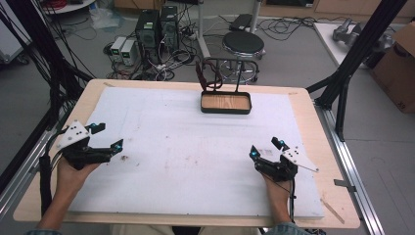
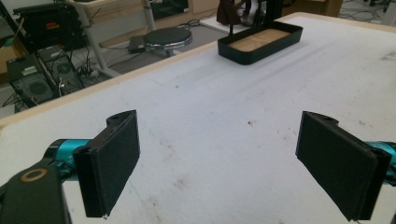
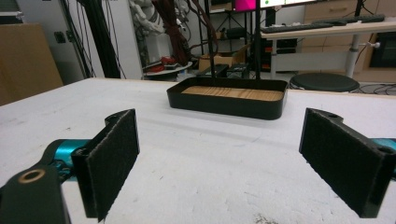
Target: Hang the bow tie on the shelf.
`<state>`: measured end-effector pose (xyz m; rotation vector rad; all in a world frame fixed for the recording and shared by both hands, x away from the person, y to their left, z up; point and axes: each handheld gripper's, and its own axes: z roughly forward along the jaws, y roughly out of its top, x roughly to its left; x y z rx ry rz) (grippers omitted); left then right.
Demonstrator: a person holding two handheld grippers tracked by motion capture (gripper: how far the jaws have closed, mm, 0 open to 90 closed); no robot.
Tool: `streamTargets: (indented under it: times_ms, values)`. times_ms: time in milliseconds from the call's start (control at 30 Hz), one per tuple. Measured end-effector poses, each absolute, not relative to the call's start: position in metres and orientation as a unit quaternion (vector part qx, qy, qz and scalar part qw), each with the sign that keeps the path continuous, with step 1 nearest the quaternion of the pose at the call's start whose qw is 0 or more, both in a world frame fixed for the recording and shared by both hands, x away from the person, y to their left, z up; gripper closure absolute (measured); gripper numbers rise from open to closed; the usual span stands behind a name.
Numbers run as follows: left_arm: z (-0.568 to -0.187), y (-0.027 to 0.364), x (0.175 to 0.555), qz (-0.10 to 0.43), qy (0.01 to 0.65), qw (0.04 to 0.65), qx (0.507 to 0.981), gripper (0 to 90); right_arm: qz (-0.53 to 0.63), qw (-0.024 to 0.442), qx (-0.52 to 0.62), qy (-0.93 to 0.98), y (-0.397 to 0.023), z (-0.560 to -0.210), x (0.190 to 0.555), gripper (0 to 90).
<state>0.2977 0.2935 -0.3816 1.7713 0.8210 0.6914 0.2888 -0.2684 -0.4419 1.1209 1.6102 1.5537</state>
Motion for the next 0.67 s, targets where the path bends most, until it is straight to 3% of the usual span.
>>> streamTargets:
  times_ms: [333, 667]
  values:
    - [-0.414, 0.290, 0.287, 0.291, 0.357, 0.473, 0.751, 14.1, 0.590, 0.315, 0.424, 0.611, -0.268, -0.442, 0.289, 11.2]
    - [-0.422, 0.291, 0.287, 0.276, 0.364, 0.470, 0.755, 14.2, 0.590, 0.315, 0.424, 0.611, -0.268, -0.442, 0.289, 11.3]
